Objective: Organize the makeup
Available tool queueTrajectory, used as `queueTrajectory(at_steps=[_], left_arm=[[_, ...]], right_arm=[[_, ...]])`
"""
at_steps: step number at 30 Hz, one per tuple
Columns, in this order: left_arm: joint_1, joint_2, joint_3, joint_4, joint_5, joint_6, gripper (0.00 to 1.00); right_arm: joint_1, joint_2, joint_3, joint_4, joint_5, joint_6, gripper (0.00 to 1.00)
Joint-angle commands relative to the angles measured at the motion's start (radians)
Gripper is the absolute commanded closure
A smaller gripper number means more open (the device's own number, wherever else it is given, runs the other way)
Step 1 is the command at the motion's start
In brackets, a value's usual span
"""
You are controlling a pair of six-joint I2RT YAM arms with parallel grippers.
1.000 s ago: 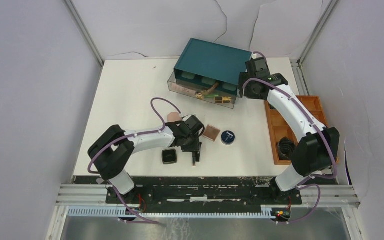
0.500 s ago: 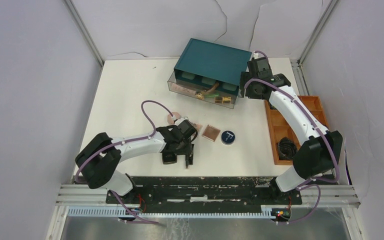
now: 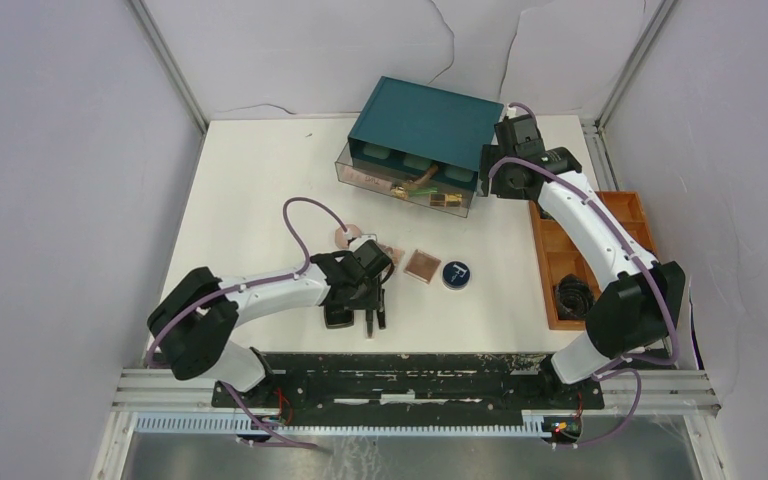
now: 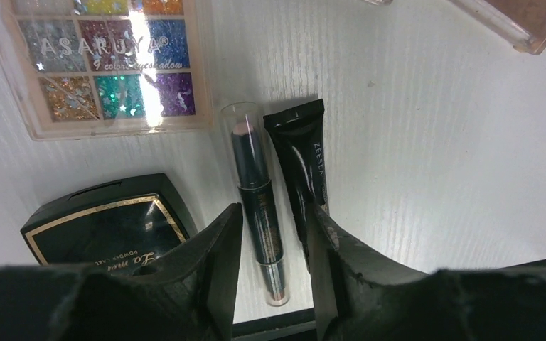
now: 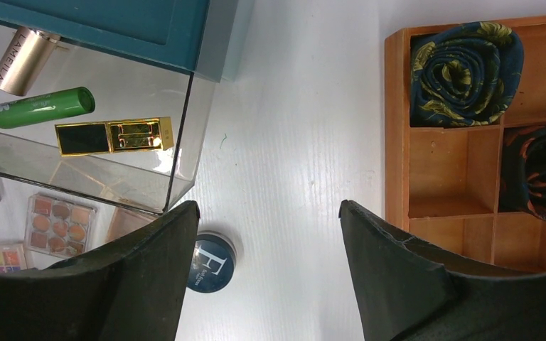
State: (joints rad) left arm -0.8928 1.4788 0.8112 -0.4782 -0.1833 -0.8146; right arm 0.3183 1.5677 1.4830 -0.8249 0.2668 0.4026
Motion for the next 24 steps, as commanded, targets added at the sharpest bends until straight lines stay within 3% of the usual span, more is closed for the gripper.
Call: queueTrajectory(at_steps=[1, 13, 20, 22, 24], left_arm=[[-0.004, 0.033, 0.002, -0.007, -0.021, 0.025, 0.60], [-0.004, 0.022, -0.048, 0.000, -0.032, 0.023, 0.62], [-0.003, 0.081, -0.064, 0.037, -0.025, 0.029, 0.53], [-0.004, 0.085, -0.055, 0.042, -0.024, 0.032, 0.58], [-0.004, 0.083, -0.044, 0.044, -0.025, 0.039, 0.72]], right_arm=[[-0.005, -0.024, 0.026, 0.013, 0.015, -0.007, 0.21], [-0.005, -0.020, 0.000, 0.021, 0.013, -0.002, 0.21], [-0.005, -0.018, 0.001, 0.018, 0.015, -0.005, 0.21], [-0.006, -0.022, -0.003, 0.018, 0.018, -0.004, 0.21], [-0.005, -0.024, -0.006, 0.019, 0.021, -0.005, 0.21]])
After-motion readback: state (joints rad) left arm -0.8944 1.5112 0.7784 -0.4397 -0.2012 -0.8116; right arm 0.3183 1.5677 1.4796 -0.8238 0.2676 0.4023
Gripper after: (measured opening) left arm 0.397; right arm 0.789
